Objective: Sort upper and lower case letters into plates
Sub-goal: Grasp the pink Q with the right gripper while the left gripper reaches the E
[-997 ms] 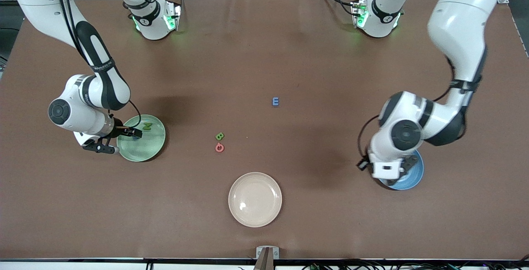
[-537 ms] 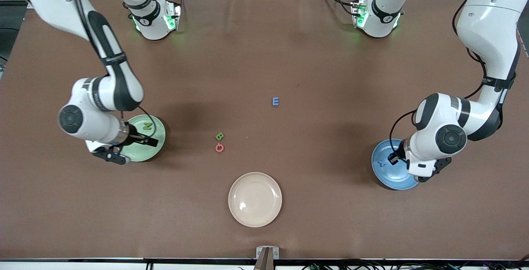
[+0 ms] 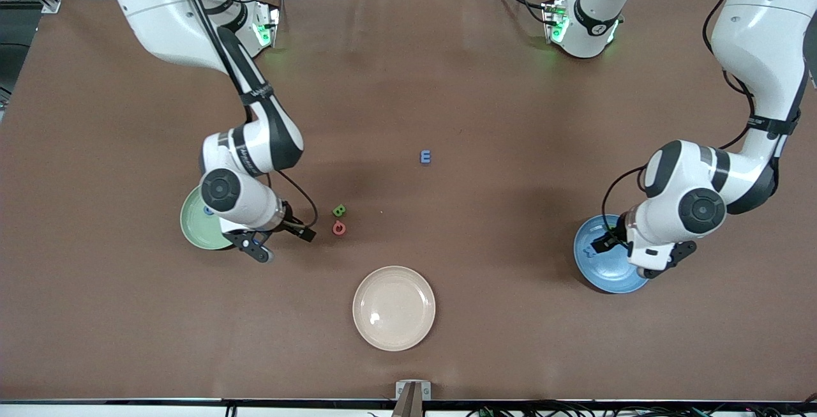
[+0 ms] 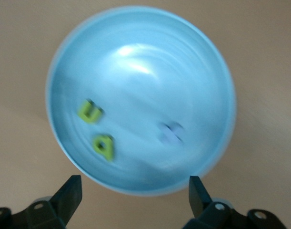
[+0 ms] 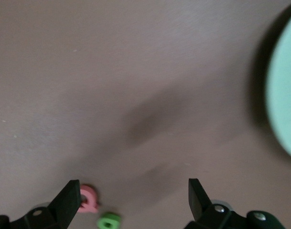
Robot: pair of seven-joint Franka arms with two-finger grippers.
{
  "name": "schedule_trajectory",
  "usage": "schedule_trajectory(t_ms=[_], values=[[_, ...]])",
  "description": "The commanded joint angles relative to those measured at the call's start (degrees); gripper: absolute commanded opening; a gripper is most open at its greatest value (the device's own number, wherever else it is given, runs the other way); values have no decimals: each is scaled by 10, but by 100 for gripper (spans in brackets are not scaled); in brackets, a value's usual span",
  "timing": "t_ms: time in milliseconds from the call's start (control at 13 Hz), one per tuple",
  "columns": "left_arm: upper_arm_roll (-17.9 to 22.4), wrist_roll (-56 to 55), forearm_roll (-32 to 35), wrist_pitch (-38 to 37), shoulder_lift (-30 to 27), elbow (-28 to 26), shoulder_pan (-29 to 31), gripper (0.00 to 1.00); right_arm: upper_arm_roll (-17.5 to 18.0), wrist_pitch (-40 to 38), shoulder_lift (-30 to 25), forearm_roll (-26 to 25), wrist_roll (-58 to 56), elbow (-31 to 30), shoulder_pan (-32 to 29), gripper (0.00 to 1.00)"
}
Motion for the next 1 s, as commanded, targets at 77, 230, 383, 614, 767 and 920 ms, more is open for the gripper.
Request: schedule_trajectory(t_ms=[77,230,383,614,767,920], values=[[-81,-75,0,-9,-20,-34,-6,99,-5,63,52,3,23,20,27,100],[-118,-130,0,12,-20,-58,-25,96,-5,67,56,2,42,21,40,100],[-152,-192,9,66,-21,-98,-49,95,-5,66,61,0,64,30,57,100],[-159,-215,91,148,-8,-130,-130,88,-6,67,61,-5,81,29,72,100],[-159,-232,128,163,12,-124,-174,78,-7,68,62,-7,81,28,81,92],[-152,-271,168,166,37,-114,-228,71,-8,67,63,-17,79,28,83,83]])
